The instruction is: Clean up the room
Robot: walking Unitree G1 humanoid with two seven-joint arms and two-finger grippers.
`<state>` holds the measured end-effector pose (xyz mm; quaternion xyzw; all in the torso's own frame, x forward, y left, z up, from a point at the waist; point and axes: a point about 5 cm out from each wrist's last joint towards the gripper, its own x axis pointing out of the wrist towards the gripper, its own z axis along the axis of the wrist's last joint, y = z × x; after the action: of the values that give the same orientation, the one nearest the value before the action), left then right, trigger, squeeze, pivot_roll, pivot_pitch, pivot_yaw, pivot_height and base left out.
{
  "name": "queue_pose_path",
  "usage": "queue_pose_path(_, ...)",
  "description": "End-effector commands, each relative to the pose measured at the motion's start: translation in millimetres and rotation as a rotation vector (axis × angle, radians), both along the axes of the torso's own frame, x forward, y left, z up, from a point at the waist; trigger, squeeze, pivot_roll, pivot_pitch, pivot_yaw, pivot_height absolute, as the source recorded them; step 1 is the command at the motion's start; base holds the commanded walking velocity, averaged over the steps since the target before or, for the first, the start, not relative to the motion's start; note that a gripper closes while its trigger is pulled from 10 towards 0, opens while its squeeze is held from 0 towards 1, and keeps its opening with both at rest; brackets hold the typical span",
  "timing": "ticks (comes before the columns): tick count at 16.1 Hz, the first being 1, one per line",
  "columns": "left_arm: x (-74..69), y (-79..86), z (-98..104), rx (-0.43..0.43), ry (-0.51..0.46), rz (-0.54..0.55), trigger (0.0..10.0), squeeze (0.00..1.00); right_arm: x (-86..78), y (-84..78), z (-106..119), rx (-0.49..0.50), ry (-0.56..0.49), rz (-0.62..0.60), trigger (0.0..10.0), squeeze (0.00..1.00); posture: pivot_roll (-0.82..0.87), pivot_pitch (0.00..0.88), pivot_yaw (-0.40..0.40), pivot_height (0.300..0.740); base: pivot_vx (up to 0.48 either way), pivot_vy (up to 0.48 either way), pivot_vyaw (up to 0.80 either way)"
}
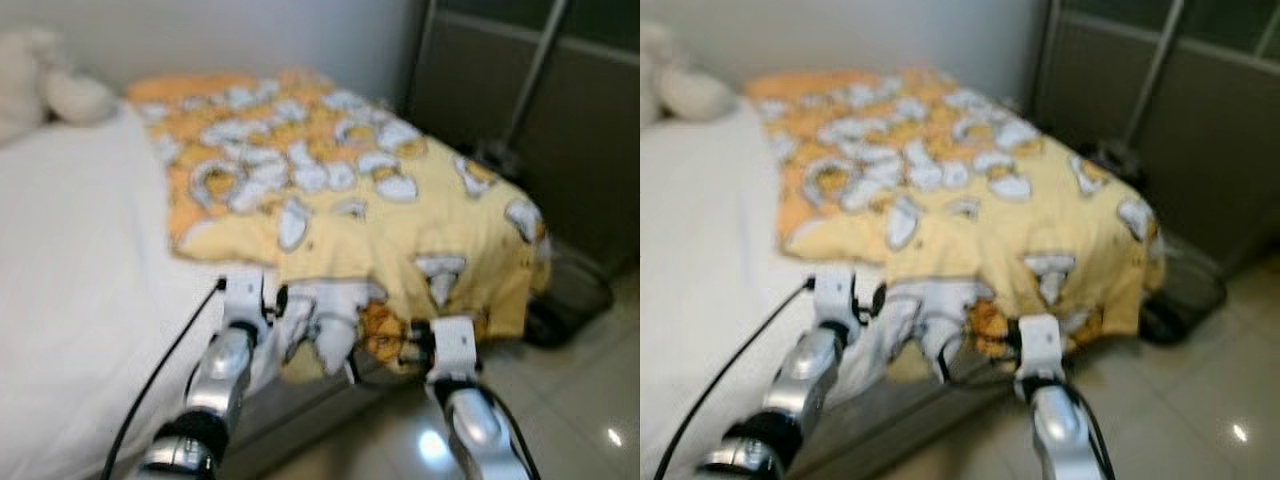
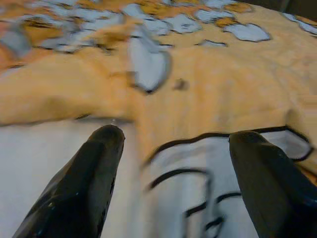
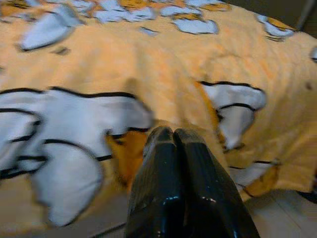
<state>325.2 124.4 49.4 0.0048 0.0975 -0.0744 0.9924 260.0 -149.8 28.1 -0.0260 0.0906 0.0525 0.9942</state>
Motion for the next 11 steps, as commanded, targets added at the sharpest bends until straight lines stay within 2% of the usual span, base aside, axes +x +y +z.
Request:
queue_pose_path(1, -1.9, -10.2, -2.9, -0.007, 0.017, -0.032, 10.0, 0.00, -2.4, -10.5, 0.0, -0.016, -0.005, -0.031, 10.0, 0.00, 0.06, 0.000, 0.034, 0.740, 0.000, 0.000, 0.00)
queue_pose_path(8, -0.3, -13.9, -3.3, 0.020, 0.025, -0.060, 10.0, 0.00, 0.6, -12.9, -0.7, -0.019, -0.001, -0.051, 10.0, 0.00, 0.06, 0.000, 0.035, 0.740, 0.000, 0.000, 0.00)
queue_pose_path(9, -7.6, -15.3, -20.8, 0.080, 0.145, -0.090, 10.0, 0.00, -0.2, -13.4, -16.0, 0.010, 0.100, -0.066, 10.0, 0.00, 0.07, 0.000, 0.034, 0.740, 0.000, 0.000, 0.00)
queue_pose_path(11, -47.4, -16.2, -73.9, 0.181, 0.521, -0.168, 10.0, 0.00, -19.2, -23.7, -62.7, 0.055, 0.397, -0.140, 10.0, 0.00, 0.08, 0.000, 0.029, 0.740, 0.000, 0.000, 0.00)
